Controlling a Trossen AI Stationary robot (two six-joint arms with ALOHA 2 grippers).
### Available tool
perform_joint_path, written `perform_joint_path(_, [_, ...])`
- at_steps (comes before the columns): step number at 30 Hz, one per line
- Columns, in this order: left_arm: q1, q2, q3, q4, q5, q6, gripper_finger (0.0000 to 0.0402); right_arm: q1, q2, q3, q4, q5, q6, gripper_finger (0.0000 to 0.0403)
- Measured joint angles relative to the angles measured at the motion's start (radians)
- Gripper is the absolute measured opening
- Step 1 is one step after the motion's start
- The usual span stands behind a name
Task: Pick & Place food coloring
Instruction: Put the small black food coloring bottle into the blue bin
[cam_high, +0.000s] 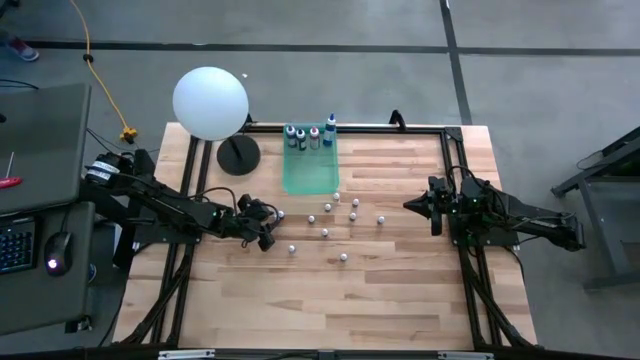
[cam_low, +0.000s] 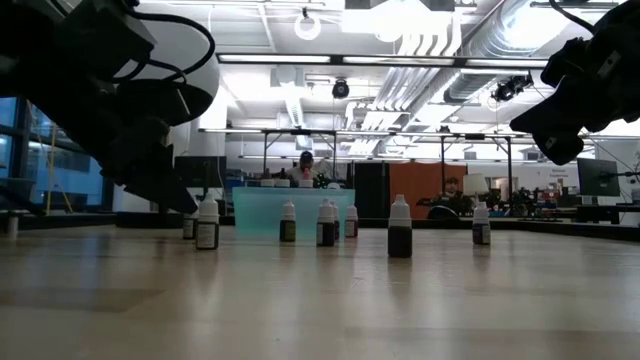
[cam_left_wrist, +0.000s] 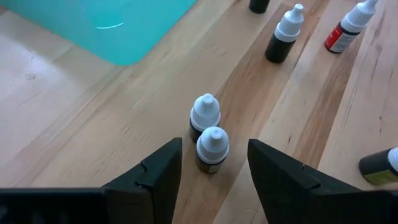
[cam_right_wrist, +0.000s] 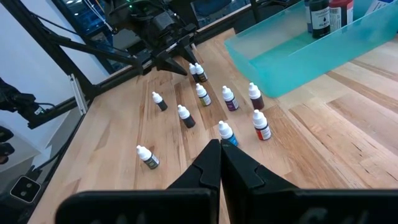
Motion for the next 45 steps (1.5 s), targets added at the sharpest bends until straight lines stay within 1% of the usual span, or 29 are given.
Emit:
perform_joint_path(4, [0.000,0.000,0.000,0.000,0.000,0.000,0.0171,0.000,0.000,0.000,0.000,0.000,0.001,0.0000])
perform_joint_path(13, [0.000,0.000,0.000,0.000,0.002,0.000,0.0104,0.000,0.000,0.000,0.000,0.000,0.001,0.0000])
perform_joint_path(19, [0.000,0.000,0.000,0.000,0.002,0.000,0.0080,0.000,0.000,0.000,0.000,0.000,0.000,0.0000])
perform_joint_path(25, [0.000,0.000,0.000,0.000,0.002,0.000,0.0074,0.000,0.000,0.000,0.000,0.000,0.000,0.0000])
perform_joint_path(41, [0.000,0.000,0.000,-0.002,-0.006,-0.001,0.0073,0.000,0.000,0.000,0.000,0.000,0.000,0.0000])
perform_joint_path(45, [0.000,0.000,0.000,-0.001,-0.008,-0.001,0.0083,0.000,0.000,0.000,0.000,0.000,0.000,0.0000])
